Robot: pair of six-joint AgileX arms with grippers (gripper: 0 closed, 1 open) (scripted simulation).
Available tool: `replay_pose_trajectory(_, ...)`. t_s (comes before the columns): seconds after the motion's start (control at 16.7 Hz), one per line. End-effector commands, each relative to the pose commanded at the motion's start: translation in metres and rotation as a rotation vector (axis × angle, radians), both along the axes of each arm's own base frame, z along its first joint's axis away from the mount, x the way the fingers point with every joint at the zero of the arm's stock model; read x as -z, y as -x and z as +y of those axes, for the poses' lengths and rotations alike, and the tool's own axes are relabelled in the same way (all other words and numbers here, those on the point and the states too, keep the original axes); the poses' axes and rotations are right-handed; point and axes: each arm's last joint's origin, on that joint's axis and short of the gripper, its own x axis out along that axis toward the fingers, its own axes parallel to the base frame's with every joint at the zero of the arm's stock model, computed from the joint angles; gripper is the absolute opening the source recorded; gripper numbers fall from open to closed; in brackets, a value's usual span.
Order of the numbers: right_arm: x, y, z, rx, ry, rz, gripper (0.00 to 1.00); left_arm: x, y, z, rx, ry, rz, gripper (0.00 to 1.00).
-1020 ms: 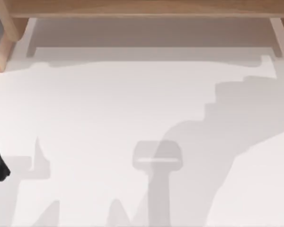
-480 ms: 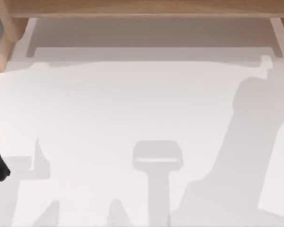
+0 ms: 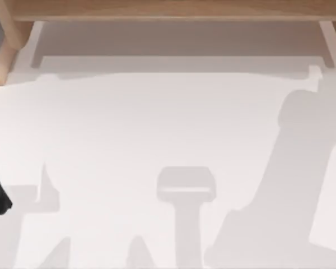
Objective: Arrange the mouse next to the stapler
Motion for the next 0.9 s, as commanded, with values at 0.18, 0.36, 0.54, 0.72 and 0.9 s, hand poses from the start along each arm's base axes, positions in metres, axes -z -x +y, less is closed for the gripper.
replay_pose_trajectory(0.18, -0.028, 0.01, 0.004, 0.001, 0.002, -0.003, 1.0, 0.0, 0.0, 0.0, 0.0, 0.0, 0.0, 1.0)
replay_pose_trajectory(0.36, -0.079, 0.028, 0.026, 0.0, 0.001, -0.003, 1.0, 0.0, 0.0, 0.0, 0.0, 0.0, 0.0, 1.0)
replay_pose_trajectory(0.54, -0.116, 0.045, 0.045, -0.006, 0.0, -0.005, 1.0, 0.0, 0.0, 0.0, 0.0, 0.0, 0.0, 1.0)
replay_pose_trajectory(0.72, -0.12, 0.051, 0.04, -0.006, 0.001, -0.008, 1.0, 0.0, 0.0, 0.0, 0.0, 0.0, 0.0, 1.0)
replay_pose_trajectory(0.9, -0.085, 0.037, 0.022, -0.001, 0.001, -0.003, 1.0, 0.0, 0.0, 0.0, 0.0, 0.0, 0.0, 1.0)
